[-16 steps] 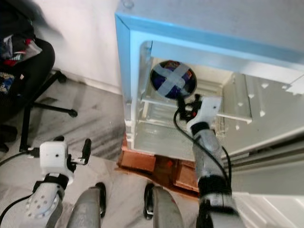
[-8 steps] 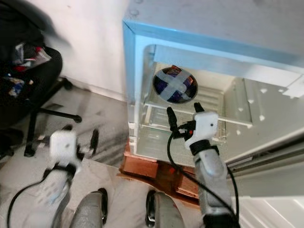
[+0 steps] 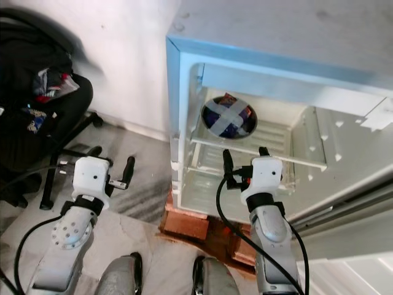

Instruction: Restocking fridge

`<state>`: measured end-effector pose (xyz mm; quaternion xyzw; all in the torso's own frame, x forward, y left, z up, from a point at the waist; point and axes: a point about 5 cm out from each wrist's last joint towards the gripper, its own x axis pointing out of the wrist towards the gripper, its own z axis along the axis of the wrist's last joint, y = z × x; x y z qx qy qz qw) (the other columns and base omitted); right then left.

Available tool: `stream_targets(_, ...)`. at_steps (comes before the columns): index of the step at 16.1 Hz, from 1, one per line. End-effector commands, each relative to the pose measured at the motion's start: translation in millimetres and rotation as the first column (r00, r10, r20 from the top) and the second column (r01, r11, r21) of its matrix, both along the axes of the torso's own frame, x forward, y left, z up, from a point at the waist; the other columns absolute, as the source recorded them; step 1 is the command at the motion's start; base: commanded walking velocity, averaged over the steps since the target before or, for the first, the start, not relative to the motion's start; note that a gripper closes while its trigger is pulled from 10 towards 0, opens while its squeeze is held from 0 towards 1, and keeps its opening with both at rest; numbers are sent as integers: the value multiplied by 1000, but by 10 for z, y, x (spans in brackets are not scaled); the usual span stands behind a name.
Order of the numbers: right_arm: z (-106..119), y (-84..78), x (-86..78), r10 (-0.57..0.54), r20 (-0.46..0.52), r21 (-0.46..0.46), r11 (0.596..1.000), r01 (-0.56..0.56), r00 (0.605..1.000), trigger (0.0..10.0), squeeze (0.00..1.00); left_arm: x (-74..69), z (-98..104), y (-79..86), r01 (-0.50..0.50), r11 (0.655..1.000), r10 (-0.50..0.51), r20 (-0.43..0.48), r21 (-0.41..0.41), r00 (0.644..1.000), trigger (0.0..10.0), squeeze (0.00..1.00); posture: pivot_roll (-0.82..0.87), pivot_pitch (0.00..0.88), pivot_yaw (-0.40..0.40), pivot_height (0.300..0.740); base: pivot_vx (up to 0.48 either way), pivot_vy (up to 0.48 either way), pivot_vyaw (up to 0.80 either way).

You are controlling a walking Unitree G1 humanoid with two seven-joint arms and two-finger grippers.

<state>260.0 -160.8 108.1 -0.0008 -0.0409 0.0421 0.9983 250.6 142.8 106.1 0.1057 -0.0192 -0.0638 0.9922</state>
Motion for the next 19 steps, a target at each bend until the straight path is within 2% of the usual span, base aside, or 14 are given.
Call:
stream_targets(1, -3, -21, -8, -18, -9, 12, 1000, 18, 1000, 10000, 0, -35, -70, -22, 0, 1000, 0, -27, 1, 1000, 10000, 0, 172, 141, -63, 740, -319, 0, 0)
stream_targets(4, -10, 43, 20, -5, -19, 34, 999, 6, 1000, 10000, 0, -33, -121, -68, -10, 999, 8, -50, -31, 999, 10000, 0, 175, 125, -65, 740, -410, 0, 0)
stream_targets(8, -49, 6, -33, -14, -37, 37, 999, 16, 999, 10000, 0, -16, -142, 4, -30, 999, 28, -62, -38, 998, 10000, 0, 170, 124, -59, 740, -419, 0, 0)
stream_targets(19, -62, -1, -4, 2, -61, 63, 998, 2, 998, 10000, 0, -41, -208, -23, -32, 998, 27, -84, -51, 996, 10000, 0, 157, 133, -67, 740, -423, 0, 0)
